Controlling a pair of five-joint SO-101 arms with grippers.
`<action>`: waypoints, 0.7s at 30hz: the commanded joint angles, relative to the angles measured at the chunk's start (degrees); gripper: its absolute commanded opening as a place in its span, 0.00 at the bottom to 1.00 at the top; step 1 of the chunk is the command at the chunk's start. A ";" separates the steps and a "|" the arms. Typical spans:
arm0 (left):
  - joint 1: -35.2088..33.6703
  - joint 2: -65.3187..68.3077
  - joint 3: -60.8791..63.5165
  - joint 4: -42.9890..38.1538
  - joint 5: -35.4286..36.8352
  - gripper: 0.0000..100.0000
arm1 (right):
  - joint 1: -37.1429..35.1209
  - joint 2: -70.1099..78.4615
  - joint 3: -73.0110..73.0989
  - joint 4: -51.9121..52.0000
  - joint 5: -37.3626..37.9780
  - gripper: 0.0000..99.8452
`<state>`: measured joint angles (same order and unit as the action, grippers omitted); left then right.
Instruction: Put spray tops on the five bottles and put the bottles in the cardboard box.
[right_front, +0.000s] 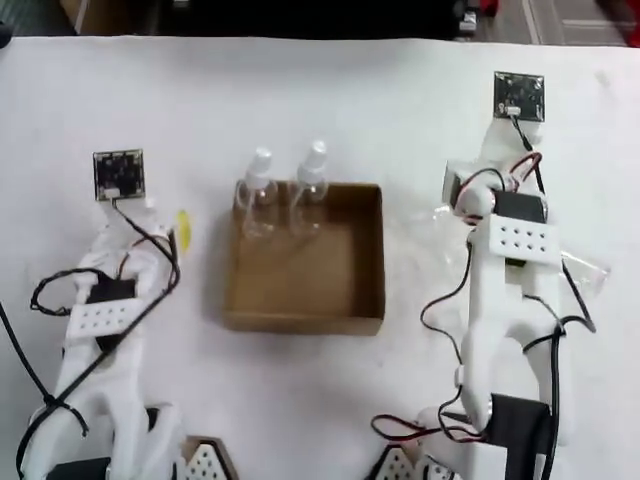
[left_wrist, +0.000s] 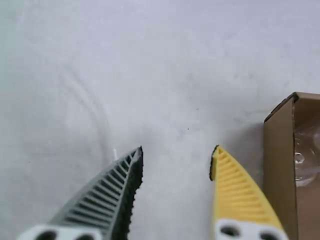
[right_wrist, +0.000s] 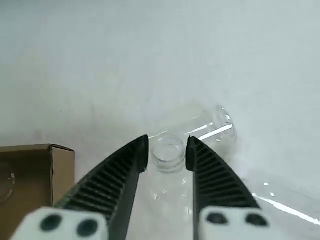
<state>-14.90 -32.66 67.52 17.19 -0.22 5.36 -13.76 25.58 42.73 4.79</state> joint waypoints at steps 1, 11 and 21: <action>-0.66 -0.40 -3.08 -0.62 -0.70 0.21 | 0.48 -0.22 -2.37 -1.27 0.97 0.10; -0.66 -0.40 -3.08 -0.62 -0.70 0.21 | 1.89 -0.31 -0.79 -1.19 1.05 0.07; -0.66 -0.40 -3.08 -0.62 -0.70 0.21 | 2.33 -0.84 0.35 -0.75 6.07 0.02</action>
<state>-14.90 -32.66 67.52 17.19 -0.22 6.77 -13.76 26.02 42.55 9.63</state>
